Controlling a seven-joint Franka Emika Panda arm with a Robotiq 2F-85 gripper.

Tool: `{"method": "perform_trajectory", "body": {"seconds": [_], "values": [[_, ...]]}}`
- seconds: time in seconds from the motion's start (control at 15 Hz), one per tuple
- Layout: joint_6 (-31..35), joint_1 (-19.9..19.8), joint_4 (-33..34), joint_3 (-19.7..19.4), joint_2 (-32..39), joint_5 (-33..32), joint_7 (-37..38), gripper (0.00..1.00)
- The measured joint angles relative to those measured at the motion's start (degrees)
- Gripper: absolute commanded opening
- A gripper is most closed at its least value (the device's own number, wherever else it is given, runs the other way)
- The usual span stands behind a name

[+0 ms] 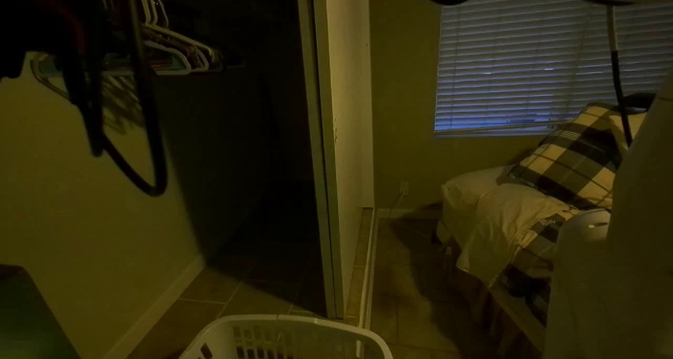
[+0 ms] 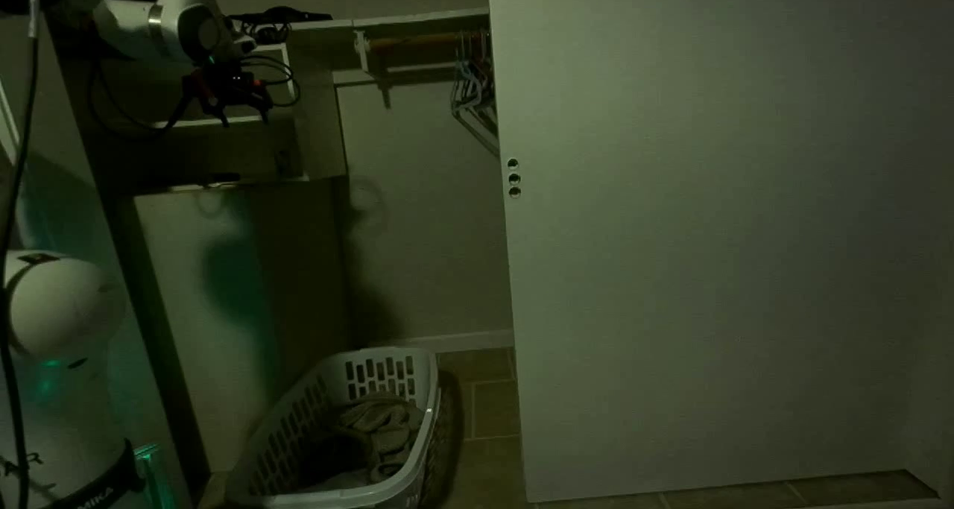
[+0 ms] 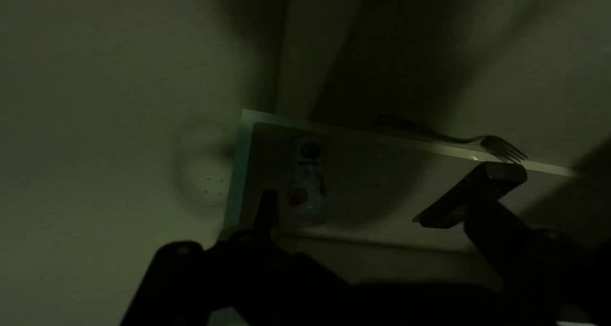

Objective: Remove the black object from the bottom shelf and put it on the top shelf

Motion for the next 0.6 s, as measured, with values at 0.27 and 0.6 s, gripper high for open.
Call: {"method": "perform_trajectory", "body": {"seconds": [0.27,0.6], "values": [[0.0,0.2,5.4,2.3,6.3,1.9,0.0,1.00],[5.8,0.5,6.9,4.4,12.1,1.1,0.0,1.00]]}}
